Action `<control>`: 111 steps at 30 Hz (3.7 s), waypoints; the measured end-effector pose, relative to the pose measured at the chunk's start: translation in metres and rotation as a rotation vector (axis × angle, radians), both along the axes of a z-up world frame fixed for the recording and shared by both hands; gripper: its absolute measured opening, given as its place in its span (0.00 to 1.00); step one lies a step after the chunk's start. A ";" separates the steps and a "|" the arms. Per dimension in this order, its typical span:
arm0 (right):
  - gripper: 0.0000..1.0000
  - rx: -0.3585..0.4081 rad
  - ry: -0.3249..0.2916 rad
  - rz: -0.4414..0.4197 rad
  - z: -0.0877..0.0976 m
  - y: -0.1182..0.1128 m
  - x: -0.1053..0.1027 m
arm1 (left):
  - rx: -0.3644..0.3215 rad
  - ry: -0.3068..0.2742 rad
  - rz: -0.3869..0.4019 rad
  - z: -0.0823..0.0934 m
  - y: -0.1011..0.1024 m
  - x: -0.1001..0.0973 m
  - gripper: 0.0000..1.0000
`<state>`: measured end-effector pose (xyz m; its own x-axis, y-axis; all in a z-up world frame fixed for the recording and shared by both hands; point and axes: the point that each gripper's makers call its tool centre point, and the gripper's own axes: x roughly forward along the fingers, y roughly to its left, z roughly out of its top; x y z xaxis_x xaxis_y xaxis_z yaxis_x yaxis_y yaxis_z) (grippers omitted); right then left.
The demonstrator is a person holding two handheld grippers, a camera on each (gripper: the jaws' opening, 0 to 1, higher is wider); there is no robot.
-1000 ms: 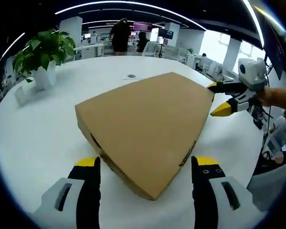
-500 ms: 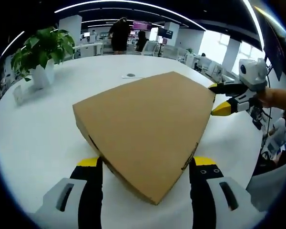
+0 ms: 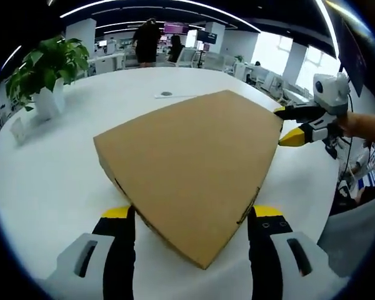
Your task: Operate the shoe box by opening the lid, removing the specified soft item, and placing it in the target area until the item is outside and the box remains undamaged.
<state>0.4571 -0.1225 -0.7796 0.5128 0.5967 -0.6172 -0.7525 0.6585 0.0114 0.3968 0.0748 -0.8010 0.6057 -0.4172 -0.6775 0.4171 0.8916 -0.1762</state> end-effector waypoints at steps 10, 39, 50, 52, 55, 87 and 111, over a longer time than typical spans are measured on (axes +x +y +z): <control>0.56 0.005 -0.012 -0.024 0.001 0.005 -0.014 | 0.018 0.016 -0.054 0.000 0.010 -0.004 0.75; 0.49 0.057 -0.007 -0.086 0.004 0.021 -0.049 | 0.045 0.039 -0.203 -0.001 0.038 -0.014 0.73; 0.43 0.043 -0.017 -0.071 0.004 0.035 -0.063 | 0.059 0.059 -0.257 -0.001 0.055 -0.021 0.73; 0.42 0.042 -0.017 -0.068 0.004 0.038 -0.065 | 0.059 0.059 -0.264 0.000 0.058 -0.023 0.73; 0.41 0.044 -0.015 -0.063 0.004 0.043 -0.069 | 0.060 0.060 -0.272 0.001 0.062 -0.026 0.73; 0.35 0.117 0.008 -0.028 0.006 0.099 -0.106 | 0.113 0.104 -0.319 0.001 0.119 -0.039 0.73; 0.32 0.108 -0.034 -0.029 0.004 0.109 -0.116 | 0.074 0.053 -0.280 0.002 0.133 -0.041 0.76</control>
<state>0.3413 -0.0132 -0.7759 0.5509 0.6430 -0.5320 -0.7340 0.6767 0.0578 0.3560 0.2082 -0.7993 0.4369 -0.5115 -0.7400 0.6407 0.7544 -0.1432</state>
